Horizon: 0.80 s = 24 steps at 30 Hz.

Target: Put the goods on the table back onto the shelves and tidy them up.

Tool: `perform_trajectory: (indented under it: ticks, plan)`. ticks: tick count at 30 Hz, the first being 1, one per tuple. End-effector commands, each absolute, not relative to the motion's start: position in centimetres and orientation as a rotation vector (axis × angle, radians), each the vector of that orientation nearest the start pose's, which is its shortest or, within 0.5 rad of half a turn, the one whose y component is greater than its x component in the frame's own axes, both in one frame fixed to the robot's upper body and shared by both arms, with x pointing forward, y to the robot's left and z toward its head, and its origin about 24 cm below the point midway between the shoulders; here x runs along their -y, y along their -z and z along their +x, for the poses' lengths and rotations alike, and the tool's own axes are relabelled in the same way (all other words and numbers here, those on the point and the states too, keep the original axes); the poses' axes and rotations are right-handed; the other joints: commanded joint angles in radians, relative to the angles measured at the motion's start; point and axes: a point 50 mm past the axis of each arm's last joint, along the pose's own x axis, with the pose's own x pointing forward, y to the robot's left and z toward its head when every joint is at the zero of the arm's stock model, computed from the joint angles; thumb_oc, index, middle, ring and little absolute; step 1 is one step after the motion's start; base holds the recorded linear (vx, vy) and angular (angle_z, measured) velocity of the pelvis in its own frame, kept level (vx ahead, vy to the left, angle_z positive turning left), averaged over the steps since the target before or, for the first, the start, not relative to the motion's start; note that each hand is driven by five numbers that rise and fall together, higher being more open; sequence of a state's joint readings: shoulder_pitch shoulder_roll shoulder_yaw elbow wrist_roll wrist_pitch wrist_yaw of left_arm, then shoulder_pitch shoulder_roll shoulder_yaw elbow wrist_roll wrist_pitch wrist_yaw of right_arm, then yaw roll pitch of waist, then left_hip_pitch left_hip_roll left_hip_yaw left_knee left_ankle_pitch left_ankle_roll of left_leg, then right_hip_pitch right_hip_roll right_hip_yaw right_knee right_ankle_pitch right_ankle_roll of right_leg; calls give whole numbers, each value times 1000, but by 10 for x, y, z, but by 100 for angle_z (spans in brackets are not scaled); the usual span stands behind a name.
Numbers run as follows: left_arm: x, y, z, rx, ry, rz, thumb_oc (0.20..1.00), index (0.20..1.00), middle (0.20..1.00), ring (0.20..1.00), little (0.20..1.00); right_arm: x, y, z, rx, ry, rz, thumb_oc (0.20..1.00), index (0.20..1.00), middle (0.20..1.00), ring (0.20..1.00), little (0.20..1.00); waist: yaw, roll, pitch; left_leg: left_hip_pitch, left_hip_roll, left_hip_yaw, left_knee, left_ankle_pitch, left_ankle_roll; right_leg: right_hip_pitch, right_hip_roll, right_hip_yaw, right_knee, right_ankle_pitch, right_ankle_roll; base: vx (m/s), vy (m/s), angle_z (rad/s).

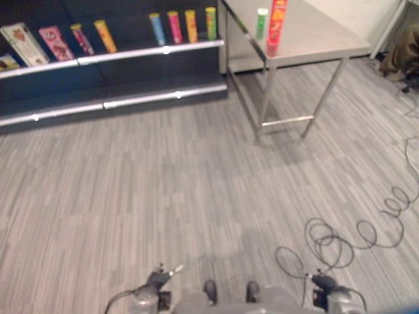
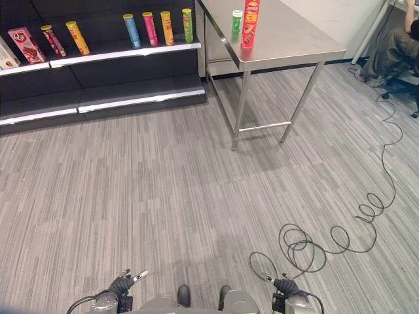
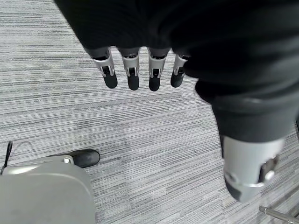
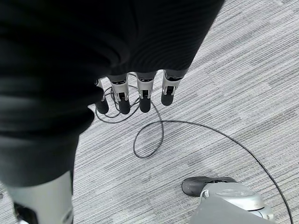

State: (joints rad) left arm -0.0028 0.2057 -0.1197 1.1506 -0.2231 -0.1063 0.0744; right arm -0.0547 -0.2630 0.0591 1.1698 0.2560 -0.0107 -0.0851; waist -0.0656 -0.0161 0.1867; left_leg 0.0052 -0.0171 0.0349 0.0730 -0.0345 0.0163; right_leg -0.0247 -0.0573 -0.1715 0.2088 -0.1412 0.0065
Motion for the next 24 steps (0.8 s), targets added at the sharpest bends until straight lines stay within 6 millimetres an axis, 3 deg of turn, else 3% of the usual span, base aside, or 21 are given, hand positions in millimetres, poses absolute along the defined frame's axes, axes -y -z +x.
perform_trajectory:
  ticks: [1, 14, 22, 24]
  plan:
    - [-232, 148, 124, -1000, -209, 123, 1000, 1000, 1000, 1000, 1000, 258, 144, 128, -1055, 350, -102, 1000, 1000, 1000, 1000, 1000, -9, -42, -13, 11, 88, -55, 80, -157, -102, 99, -109, 40, -124, -28, 137, 0, 0, 0]
    - [-235, 145, 131, -970, -236, 101, 1000, 1000, 1000, 1000, 1000, 256, 144, 126, -1066, 348, -106, 1000, 1000, 1000, 1000, 1000, -8, -51, -8, -30, 71, -58, 109, -171, -83, 60, -124, 63, -108, -20, 149, 23, 28, -4]
    - [-238, 142, 133, -950, -249, 89, 1000, 1000, 1000, 1000, 1000, 255, 142, 133, -1040, 331, -112, 1000, 1000, 1000, 1000, 1000, 6, -55, 13, -66, 24, -78, 163, -216, -35, 8, -169, 102, -27, 0, 179, 55, 93, -7]
    - [-240, 141, 134, -940, -256, 85, 1000, 1000, 1000, 1000, 1000, 257, 140, 134, -1032, 337, -107, 1000, 1000, 1000, 1000, 1000, 8, -50, 32, -61, -2, -81, 179, -234, -5, -41, -206, 117, 87, 59, 190, 89, 177, -3]
